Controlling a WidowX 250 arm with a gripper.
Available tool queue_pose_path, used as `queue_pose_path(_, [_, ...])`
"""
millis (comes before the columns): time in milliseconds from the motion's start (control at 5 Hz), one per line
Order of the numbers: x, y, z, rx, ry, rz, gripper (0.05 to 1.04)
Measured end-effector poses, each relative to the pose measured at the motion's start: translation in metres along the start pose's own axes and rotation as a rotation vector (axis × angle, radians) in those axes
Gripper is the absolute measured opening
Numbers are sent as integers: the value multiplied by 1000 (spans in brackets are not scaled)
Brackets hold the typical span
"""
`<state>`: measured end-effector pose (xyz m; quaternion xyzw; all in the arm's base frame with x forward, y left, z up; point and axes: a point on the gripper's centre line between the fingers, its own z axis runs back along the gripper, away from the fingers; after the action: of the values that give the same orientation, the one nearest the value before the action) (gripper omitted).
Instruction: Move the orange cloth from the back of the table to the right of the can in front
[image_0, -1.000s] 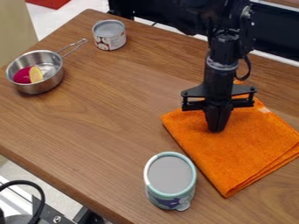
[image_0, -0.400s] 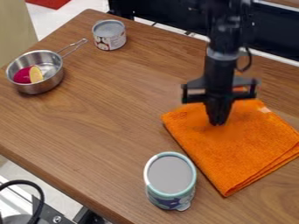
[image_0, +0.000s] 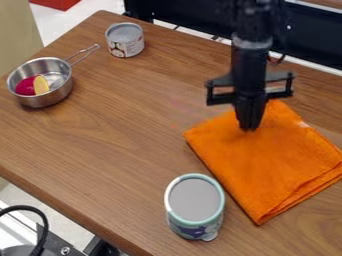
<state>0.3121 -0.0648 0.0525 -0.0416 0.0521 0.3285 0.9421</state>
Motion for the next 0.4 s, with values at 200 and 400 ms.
queue_pose_path(200, [3, 1, 12, -26, -26, 7, 53])
queue_pose_path(400, [5, 5, 13, -22, -16, 20, 53])
